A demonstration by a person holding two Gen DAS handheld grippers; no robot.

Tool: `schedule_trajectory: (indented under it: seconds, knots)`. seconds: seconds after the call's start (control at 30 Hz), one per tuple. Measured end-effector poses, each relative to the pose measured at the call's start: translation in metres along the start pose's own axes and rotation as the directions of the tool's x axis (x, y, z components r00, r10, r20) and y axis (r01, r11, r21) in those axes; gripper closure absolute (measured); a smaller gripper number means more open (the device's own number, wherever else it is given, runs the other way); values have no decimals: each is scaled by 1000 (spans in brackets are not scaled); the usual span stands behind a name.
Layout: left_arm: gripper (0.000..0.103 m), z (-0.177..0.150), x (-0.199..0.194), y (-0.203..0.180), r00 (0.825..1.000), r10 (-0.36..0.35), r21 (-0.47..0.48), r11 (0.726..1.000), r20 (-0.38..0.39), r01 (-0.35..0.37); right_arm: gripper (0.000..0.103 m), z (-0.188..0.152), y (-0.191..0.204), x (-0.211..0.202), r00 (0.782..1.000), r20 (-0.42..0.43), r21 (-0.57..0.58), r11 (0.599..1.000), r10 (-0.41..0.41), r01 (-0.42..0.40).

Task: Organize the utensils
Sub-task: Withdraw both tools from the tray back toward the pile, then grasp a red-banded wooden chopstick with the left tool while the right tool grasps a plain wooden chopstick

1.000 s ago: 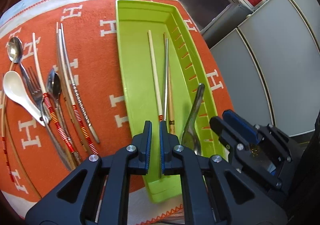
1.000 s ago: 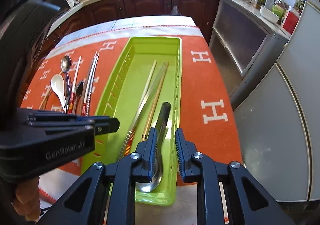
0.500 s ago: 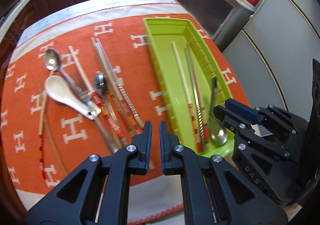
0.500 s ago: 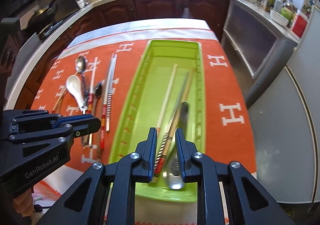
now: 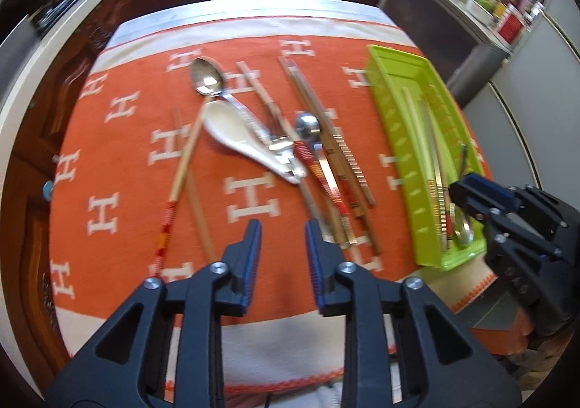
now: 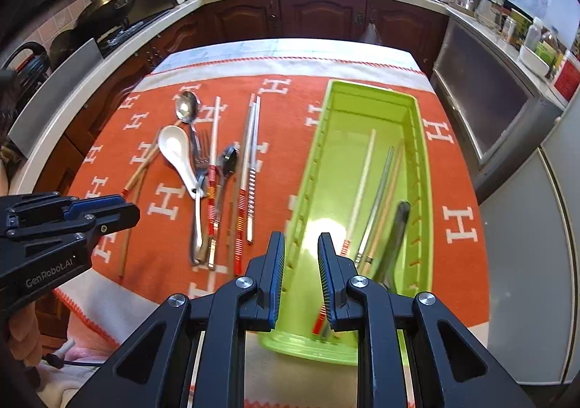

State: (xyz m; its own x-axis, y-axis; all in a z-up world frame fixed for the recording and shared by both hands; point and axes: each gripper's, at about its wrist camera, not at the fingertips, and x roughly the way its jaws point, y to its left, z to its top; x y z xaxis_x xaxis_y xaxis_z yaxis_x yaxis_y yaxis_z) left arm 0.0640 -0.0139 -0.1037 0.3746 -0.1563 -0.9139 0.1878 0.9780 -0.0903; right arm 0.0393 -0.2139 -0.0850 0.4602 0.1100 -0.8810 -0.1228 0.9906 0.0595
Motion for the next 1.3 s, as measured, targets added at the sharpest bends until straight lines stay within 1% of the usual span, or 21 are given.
schedule_trajectory:
  seconds: [0.1,0.23,0.4,0.47,0.57,0.67,0.77,0.87,1.07,1.2,1.3]
  knots:
    - [77,-4,2,24,1000,22,-43,999,-1,-22,71,7,13,-2,1000,8,-22,999,30,-30]
    - [77,-9,9,59,999,34,-120,992,-23,-36,70,18,31,1,996,2,-40,995,90,-90]
    - [77,-14,15,87,999,45,-160,986,-27,-49,70,29,55,9,990,-6,-60,988,141,-141]
    - [77,-13,18,93,999,45,-158,986,-28,-49,70,34,67,15,987,-12,-70,984,161,-161]
    - [77,-12,25,101,999,27,-153,988,-29,-32,70,39,79,23,984,-22,-84,980,177,-179]
    - [77,-10,33,104,999,19,-141,990,-35,-24,70,42,89,34,980,-35,-77,977,196,-198]
    - [77,-5,44,104,999,16,-115,993,-40,-20,70,44,97,46,972,-55,-69,970,228,-231]
    - [77,1,56,103,999,14,-90,996,-47,-19,70,46,105,59,969,-77,-76,968,234,-239]
    - [77,12,81,104,997,31,-60,998,-74,-36,70,47,129,79,962,-102,-104,959,252,-263]
    - [77,16,87,102,997,64,-18,998,-52,-65,70,45,137,87,960,-116,-112,957,256,-269]
    - [85,18,90,100,996,85,-4,996,-24,-85,70,46,140,93,958,-121,-107,957,258,-271]
